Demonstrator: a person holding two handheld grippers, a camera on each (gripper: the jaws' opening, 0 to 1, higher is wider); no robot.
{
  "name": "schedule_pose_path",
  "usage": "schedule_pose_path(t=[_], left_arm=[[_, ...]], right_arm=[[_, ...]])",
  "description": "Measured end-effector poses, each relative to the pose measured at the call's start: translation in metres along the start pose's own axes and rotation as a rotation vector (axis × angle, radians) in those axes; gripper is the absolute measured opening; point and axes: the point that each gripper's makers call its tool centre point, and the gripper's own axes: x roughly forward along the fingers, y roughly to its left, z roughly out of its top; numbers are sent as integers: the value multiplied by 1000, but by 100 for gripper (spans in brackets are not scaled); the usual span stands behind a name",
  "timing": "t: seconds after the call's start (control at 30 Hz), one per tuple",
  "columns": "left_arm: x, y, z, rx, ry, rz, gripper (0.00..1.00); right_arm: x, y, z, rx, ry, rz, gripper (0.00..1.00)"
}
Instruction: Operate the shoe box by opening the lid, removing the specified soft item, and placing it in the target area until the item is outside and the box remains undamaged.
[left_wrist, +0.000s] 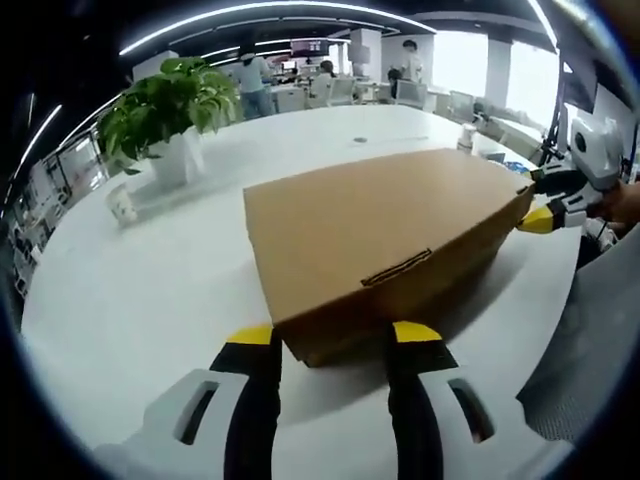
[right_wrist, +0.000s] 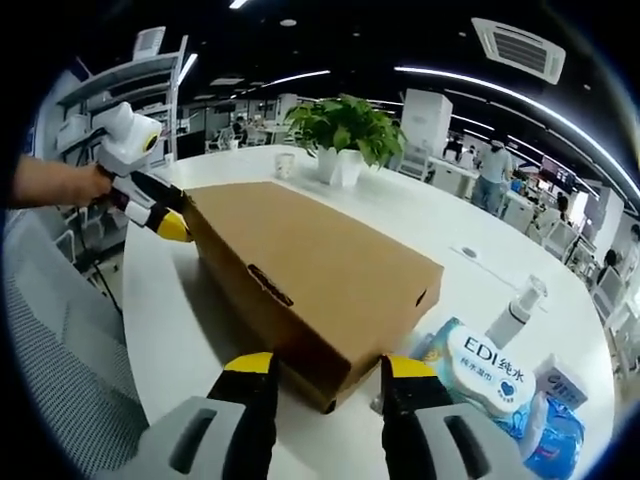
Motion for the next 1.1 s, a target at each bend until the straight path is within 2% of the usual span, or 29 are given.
schedule_pose_path(t=[0.3,0.73,1.1], left_arm=[[5,1,-4,-1,13,-3,42],[3,5,-8,-25,16,0,43],[-5,2,8,14,-47,-13,44]], right_arm=[[4,0,-5,-19,15,5,39],[-2,-2,-1,12,-5,21,40],[-7,-3,9,25,-46,38,41]])
